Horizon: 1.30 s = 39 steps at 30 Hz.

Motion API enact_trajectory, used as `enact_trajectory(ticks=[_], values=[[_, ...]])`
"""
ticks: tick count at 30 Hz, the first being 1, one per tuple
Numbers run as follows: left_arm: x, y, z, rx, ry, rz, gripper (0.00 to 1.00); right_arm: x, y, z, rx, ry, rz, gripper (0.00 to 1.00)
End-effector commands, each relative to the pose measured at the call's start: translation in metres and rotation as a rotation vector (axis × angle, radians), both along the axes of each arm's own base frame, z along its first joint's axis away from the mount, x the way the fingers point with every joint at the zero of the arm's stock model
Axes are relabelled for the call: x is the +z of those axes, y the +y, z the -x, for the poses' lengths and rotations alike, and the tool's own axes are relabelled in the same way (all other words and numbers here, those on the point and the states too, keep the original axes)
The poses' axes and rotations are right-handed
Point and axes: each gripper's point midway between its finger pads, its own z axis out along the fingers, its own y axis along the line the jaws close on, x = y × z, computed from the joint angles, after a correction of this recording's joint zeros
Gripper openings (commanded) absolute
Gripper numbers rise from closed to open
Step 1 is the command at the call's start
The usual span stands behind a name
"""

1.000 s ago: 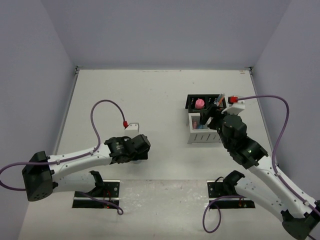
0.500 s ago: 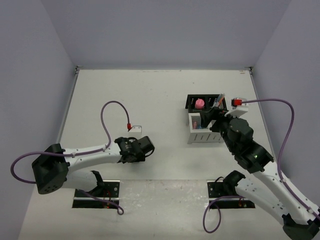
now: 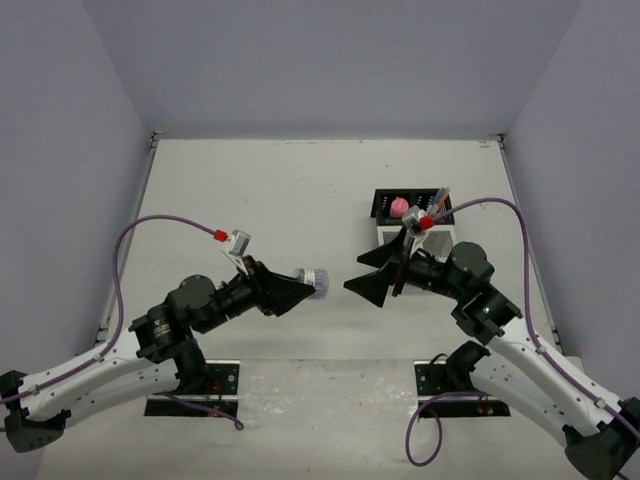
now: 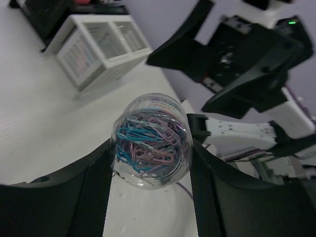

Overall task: Sort the stationery into containers
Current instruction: Pick up the stationery from the center of the board.

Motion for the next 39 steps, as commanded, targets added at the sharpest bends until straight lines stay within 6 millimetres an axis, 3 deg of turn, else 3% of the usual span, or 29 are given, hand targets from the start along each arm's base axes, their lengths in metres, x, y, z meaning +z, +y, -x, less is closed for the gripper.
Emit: enact_trajectory(ticks=[1,5,11,16,21,27,30,33,35,37,39], values=[[0.095,-0.013,0.038,-0.230,-0.308,0.343,0.00,0.049,0.019,0.048,0.299,0.090,-0.218,0.99],[0.110,-0.014,0.044,-0.263,-0.358,0.406,0.00,0.060,0.025,0.065,0.405,0.162,-0.276,0.99],[0.115,-0.016,0.046,-0.280,-0.383,0.426,0.00,0.073,0.029,0.093,0.542,0.177,-0.330,0.99],[0.114,-0.018,0.042,-0.266,-0.382,0.406,0.00,0.079,0.031,0.096,0.550,0.166,-0.332,0.99],[0.102,-0.022,0.037,-0.253,-0.367,0.365,0.00,0.087,0.033,0.079,0.409,0.134,-0.321,0.97],[0.083,-0.028,0.030,-0.238,-0.342,0.318,0.00,0.080,0.041,0.058,0.290,0.179,-0.256,0.74],[0.083,-0.029,0.029,-0.235,-0.343,0.310,0.00,0.079,0.044,0.060,0.309,0.183,-0.254,0.72],[0.085,-0.028,0.029,-0.232,-0.347,0.314,0.00,0.077,0.048,0.065,0.341,0.183,-0.244,0.47],[0.087,-0.026,0.028,-0.224,-0.354,0.314,0.00,0.076,0.048,0.065,0.341,0.183,-0.242,0.09],[0.088,-0.024,0.026,-0.209,-0.356,0.308,0.00,0.073,0.049,0.063,0.331,0.185,-0.240,0.00],[0.089,-0.022,0.022,-0.185,-0.356,0.298,0.20,0.072,0.048,0.060,0.311,0.178,-0.233,0.00]])
